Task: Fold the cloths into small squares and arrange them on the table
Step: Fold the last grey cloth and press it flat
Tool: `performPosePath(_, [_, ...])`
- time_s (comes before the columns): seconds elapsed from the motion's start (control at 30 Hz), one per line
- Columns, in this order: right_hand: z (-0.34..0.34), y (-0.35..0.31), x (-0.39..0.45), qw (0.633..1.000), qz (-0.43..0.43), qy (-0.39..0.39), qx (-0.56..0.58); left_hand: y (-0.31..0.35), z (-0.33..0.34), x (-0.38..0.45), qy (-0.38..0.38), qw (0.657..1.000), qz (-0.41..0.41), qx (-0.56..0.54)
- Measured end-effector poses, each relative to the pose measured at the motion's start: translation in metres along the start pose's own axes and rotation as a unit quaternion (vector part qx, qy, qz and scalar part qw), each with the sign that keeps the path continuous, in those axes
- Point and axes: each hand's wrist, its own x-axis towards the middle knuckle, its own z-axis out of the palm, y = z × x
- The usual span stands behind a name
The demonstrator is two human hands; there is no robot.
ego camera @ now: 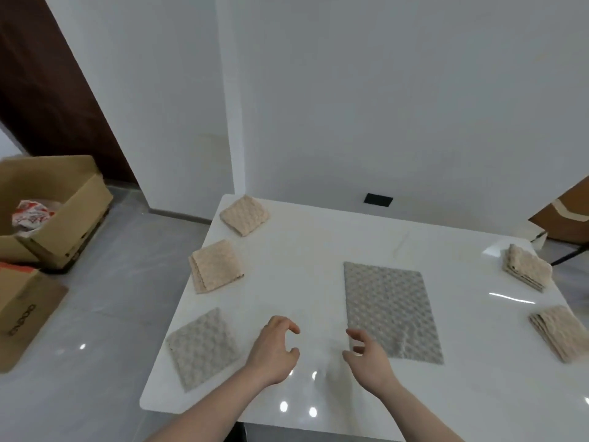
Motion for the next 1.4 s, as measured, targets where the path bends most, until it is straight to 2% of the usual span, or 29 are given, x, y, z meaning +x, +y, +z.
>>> performPosePath(0.33, [-0.143, 0.112, 0.03, 1.0, -0.005, 0.001, -0.02, 0.106, 0.12, 0.027, -0.046, 0.997, -0.039, 0.039])
performPosePath(0.53, [-0.195, 0.145, 0.046, 0.997, 0.002, -0.031, -0.067, 0.141, 0.159, 0.033, -0.08, 0.992, -0.069, 0.075])
performPosePath(0.73, [-0.203, 0.158, 0.062, 0.992, 0.016, -0.064, -0.111, 0.144, 0.175, 0.053, -0.127, 0.98, -0.081, 0.133])
performPosePath(1.03, [-0.189, 0.167, 0.087, 0.953, 0.041, -0.15, -0.26, 0.118, 0.189, 0.086, -0.236, 0.945, -0.062, 0.219])
performPosePath(1.23, [-0.179, 0.173, 0.091, 0.921, 0.069, -0.202, -0.326, 0.107, 0.19, 0.09, -0.28, 0.925, -0.066, 0.247])
performPosePath(1.4, [-0.174, 0.178, 0.089, 0.91, 0.057, -0.189, -0.366, 0.103, 0.192, 0.09, -0.272, 0.924, -0.06, 0.261])
